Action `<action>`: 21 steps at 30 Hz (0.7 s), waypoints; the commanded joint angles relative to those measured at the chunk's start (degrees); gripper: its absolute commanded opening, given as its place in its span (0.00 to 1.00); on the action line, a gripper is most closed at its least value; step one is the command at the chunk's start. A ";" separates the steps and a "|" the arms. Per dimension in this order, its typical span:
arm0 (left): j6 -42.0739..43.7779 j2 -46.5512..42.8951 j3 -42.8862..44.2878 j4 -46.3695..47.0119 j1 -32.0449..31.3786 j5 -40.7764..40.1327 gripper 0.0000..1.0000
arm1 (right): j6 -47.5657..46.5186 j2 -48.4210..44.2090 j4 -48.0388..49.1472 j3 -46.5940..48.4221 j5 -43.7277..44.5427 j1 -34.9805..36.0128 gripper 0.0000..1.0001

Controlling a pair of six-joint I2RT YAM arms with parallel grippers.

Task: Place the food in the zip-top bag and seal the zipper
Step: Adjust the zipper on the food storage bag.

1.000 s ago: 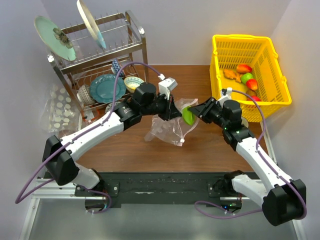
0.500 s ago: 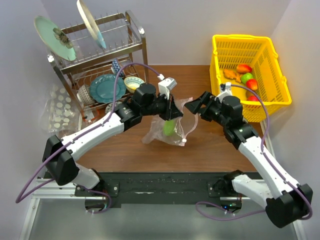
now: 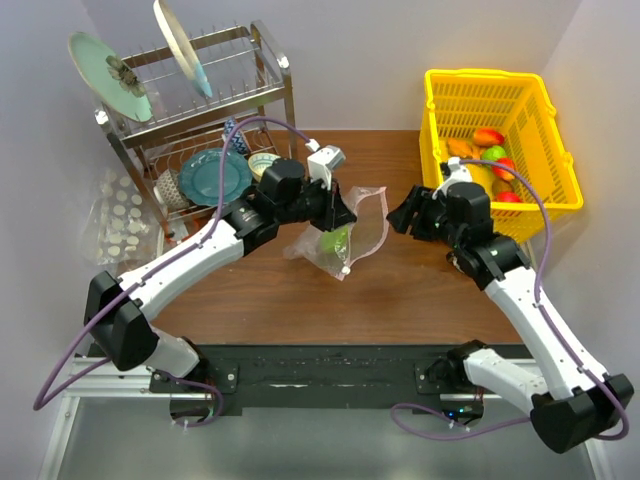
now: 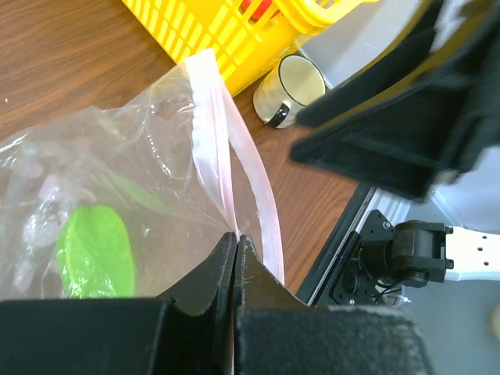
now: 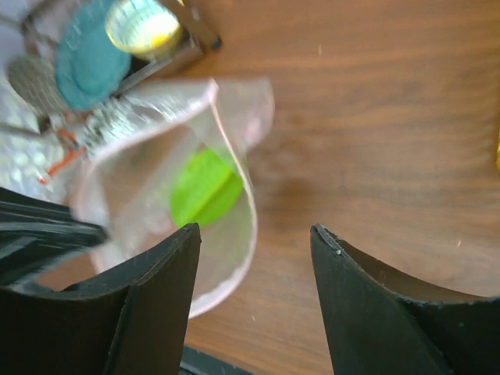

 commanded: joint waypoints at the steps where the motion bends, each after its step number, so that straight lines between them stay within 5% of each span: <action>1: 1.10 -2.34 3.02 0.76 0.14 0.13 0.00 | -0.15 3.44 1.72 -3.67 -5.44 0.04 0.60; 6: 1.19 -3.21 3.02 0.49 0.14 -0.22 0.00 | 0.20 6.44 4.19 -5.26 -7.12 0.13 0.56; 8: 1.28 -3.48 3.02 0.32 0.05 -0.48 0.00 | 0.03 7.14 4.02 -5.17 -7.03 0.21 0.40; 10: 1.71 -3.83 2.84 -0.03 0.14 -1.18 0.00 | -0.94 7.41 1.92 -3.42 -6.51 0.13 0.10; 11: 1.98 -3.83 2.84 -0.12 0.14 -1.45 0.00 | -1.46 7.49 0.95 -2.11 -6.15 0.13 0.06; 18: 2.77 -3.31 0.83 -0.74 0.05 -3.03 0.00 | -7.61 7.14 -13.46 25.09 0.61 0.13 0.03; 21: 2.60 -2.78 -0.06 -0.73 0.05 -2.77 0.00 | -8.06 6.45 -15.06 29.72 0.70 0.21 0.03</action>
